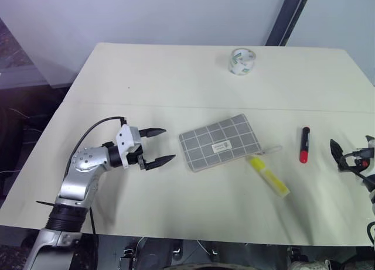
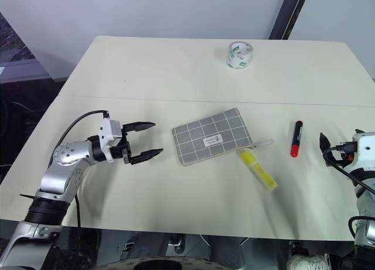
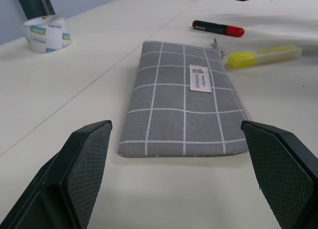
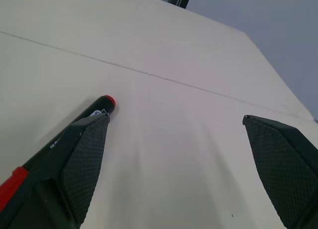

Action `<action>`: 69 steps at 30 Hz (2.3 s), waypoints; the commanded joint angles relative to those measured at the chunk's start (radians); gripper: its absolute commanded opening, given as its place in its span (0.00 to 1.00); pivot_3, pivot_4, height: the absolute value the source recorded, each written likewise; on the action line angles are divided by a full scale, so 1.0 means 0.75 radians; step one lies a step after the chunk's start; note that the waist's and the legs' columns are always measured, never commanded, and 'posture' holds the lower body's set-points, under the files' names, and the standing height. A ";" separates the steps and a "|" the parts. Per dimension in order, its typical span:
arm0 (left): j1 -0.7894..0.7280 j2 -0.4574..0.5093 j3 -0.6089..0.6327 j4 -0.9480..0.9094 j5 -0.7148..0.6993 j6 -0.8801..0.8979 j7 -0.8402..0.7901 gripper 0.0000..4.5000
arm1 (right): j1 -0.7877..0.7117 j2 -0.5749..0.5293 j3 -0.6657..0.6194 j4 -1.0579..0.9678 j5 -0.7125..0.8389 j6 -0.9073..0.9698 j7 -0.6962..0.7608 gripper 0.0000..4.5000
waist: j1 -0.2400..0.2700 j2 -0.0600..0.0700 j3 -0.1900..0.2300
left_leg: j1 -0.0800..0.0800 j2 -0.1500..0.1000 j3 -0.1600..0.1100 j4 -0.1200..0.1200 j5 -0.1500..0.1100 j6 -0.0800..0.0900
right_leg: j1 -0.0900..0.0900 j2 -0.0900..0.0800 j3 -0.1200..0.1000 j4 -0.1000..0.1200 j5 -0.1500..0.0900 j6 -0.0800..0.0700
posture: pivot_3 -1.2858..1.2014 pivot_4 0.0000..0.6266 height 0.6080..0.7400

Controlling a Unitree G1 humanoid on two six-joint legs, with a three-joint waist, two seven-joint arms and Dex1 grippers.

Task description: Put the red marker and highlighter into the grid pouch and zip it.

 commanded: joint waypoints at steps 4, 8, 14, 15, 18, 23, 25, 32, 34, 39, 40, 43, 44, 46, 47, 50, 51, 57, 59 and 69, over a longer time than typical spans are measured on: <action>-0.015 -0.009 0.003 -0.053 0.041 -0.100 0.011 0.98 | -0.002 -0.016 -0.007 -0.078 0.028 0.005 0.033 0.45 | 0.000 0.000 0.000 | 0.000 0.000 0.000 0.000 0.000 0.000 | 0.001 0.000 0.000 0.000 0.000 0.000 | 0.52 0.24 1.00; -0.014 -0.014 -0.019 0.001 0.131 -0.264 0.007 0.98 | -0.057 0.019 0.112 -0.287 0.061 0.098 0.032 0.00 | -0.007 0.001 0.000 | 0.000 0.000 0.000 0.000 0.000 0.000 | 0.001 0.000 0.000 0.000 0.000 0.000 | 0.52 0.24 1.00; -0.059 -0.034 -0.120 0.159 0.352 -0.633 0.049 0.98 | -0.275 0.144 0.517 -0.429 -0.068 0.189 0.010 0.00 | -0.003 0.000 0.000 | 0.001 0.000 0.000 0.000 0.002 -0.003 | -0.001 0.000 0.000 0.005 0.001 0.000 | 0.52 0.24 1.00; -0.062 -0.025 -0.143 0.183 0.367 -0.691 0.029 0.98 | -0.309 0.167 0.566 -0.409 -0.088 0.195 0.000 0.00 | 0.003 -0.001 0.000 | 0.001 0.000 0.000 0.000 0.002 -0.003 | -0.002 0.000 0.000 0.005 0.001 0.000 | 0.52 0.24 1.00; -0.090 -0.024 -0.200 0.265 0.416 -0.819 0.016 0.98 | -0.379 0.179 0.731 -0.324 -0.218 0.217 0.004 0.00 | 0.007 -0.001 0.000 | 0.000 0.000 0.000 0.000 0.002 -0.003 | -0.001 0.000 -0.001 0.002 0.001 -0.001 | 0.52 0.24 1.00; -0.187 -0.066 -0.272 0.414 0.569 -1.013 0.108 0.98 | -0.428 0.149 0.795 -0.206 -0.346 0.311 -0.035 0.00 | 0.006 -0.002 -0.001 | -0.001 -0.004 0.000 0.001 0.000 0.000 | -0.001 -0.002 -0.001 -0.001 0.001 0.000 | 0.52 0.24 1.00; -0.215 -0.083 -0.294 0.469 0.631 -1.079 0.157 0.98 | -0.429 0.120 0.814 -0.199 -0.386 0.316 -0.018 0.00 | 0.003 -0.002 -0.001 | -0.001 -0.004 0.000 0.000 0.000 0.000 | -0.001 -0.002 -0.001 -0.001 0.003 0.004 | 0.52 0.24 1.00; -0.286 -0.182 -0.374 0.609 0.785 -1.176 0.334 0.98 | -0.416 0.103 0.862 -0.202 -0.436 0.331 0.033 0.00 | 0.000 -0.002 -0.001 | 0.000 -0.003 -0.001 0.001 0.001 -0.001 | -0.001 -0.001 -0.002 0.003 0.004 0.005 | 0.52 0.24 1.00; -0.339 -0.224 -0.386 0.653 0.838 -1.171 0.399 0.98 | -0.419 0.108 0.861 -0.211 -0.439 0.336 0.036 0.00 | 0.005 -0.002 -0.001 | 0.001 -0.003 -0.001 0.002 0.001 -0.001 | 0.000 -0.001 -0.003 0.003 0.004 0.005 | 0.52 0.24 1.00; -0.411 -0.246 -0.430 0.774 0.879 -1.172 0.444 0.80 | -0.416 0.105 0.835 -0.227 -0.430 0.344 0.040 0.00 | -0.002 -0.003 -0.001 | 0.001 -0.003 -0.002 0.011 0.000 0.000 | 0.002 -0.001 -0.004 0.010 0.005 0.006 | 0.52 0.24 1.00; -0.423 -0.249 -0.435 0.797 0.887 -1.174 0.459 0.69 | -0.414 0.101 0.831 -0.229 -0.429 0.342 0.043 0.00 | -0.002 -0.003 -0.001 | 0.001 -0.003 -0.002 0.013 0.000 0.000 | 0.001 -0.001 -0.003 0.012 0.005 0.006 | 0.52 0.24 1.00; -0.440 -0.260 -0.438 0.829 0.893 -1.157 0.497 0.37 | -0.411 0.103 0.810 -0.238 -0.420 0.351 0.039 0.00 | 0.001 -0.003 -0.001 | 0.001 -0.003 -0.002 0.015 0.000 0.000 | 0.000 -0.001 -0.004 0.015 0.005 0.006 | 0.52 0.24 1.00; -0.440 -0.263 -0.440 0.833 0.872 -1.144 0.486 0.28 | -0.410 0.102 0.808 -0.243 -0.421 0.353 0.038 0.00 | 0.003 -0.003 -0.001 | 0.001 -0.002 -0.003 0.016 0.000 0.000 | 0.001 -0.001 -0.004 0.016 0.005 0.006 | 0.52 0.24 1.00; -0.436 -0.268 -0.443 0.833 0.834 -1.118 0.466 0.05 | -0.406 0.103 0.805 -0.255 -0.421 0.353 0.038 0.00 | 0.000 -0.003 -0.001 | 0.001 -0.002 -0.004 0.019 0.000 0.000 | 0.003 -0.001 -0.005 0.016 0.004 0.006 | 0.52 0.24 1.00; -0.431 -0.272 -0.443 0.828 0.812 -1.106 0.455 0.01 | -0.403 0.105 0.801 -0.262 -0.416 0.353 0.040 0.00 | 0.000 -0.003 -0.001 | 0.001 -0.002 -0.004 0.020 0.000 0.001 | 0.003 -0.001 -0.005 0.016 0.004 0.006 | 0.52 0.24 1.00; -0.417 -0.280 -0.440 0.799 0.751 -1.058 0.418 0.00 | -0.402 0.132 0.755 -0.299 -0.334 0.390 0.065 0.06 | 0.000 -0.003 -0.001 | 0.001 -0.002 -0.003 0.021 0.000 0.001 | 0.004 -0.001 -0.005 0.016 0.004 0.006 | 0.52 0.24 1.00; -0.414 -0.281 -0.438 0.790 0.738 -1.039 0.410 0.00 | -0.406 0.140 0.735 -0.317 -0.306 0.406 0.069 0.12 | 0.000 -0.003 -0.001 | 0.000 -0.002 -0.004 0.020 0.000 0.001 | 0.003 -0.001 -0.005 0.016 0.004 0.006 | 0.52 0.24 1.00; -0.437 -0.275 -0.396 0.791 0.754 -0.962 0.490 0.00 | -0.412 0.169 0.532 -0.424 -0.070 0.479 0.107 0.74 | 0.002 -0.003 -0.001 | 0.000 -0.002 -0.004 0.020 0.000 0.001 | 0.003 -0.001 -0.005 0.016 0.005 0.006 | 0.52 0.24 1.00; -0.443 -0.271 -0.387 0.792 0.773 -0.938 0.534 0.00 | -0.377 0.117 0.491 -0.455 -0.015 0.532 0.166 0.96 | 0.004 -0.003 -0.001 | 0.000 -0.002 -0.004 0.020 0.000 0.001 | 0.004 -0.001 -0.005 0.016 0.005 0.006 | 0.52 0.24 1.00; -0.434 -0.282 -0.406 0.765 0.805 -0.894 0.617 0.00 | -0.338 0.010 0.592 -0.383 -0.113 0.607 0.191 0.98 | 0.000 -0.003 -0.001 | 0.000 -0.001 -0.004 0.020 -0.001 0.001 | 0.003 -0.001 -0.005 0.016 0.004 0.006 | 0.52 0.24 1.00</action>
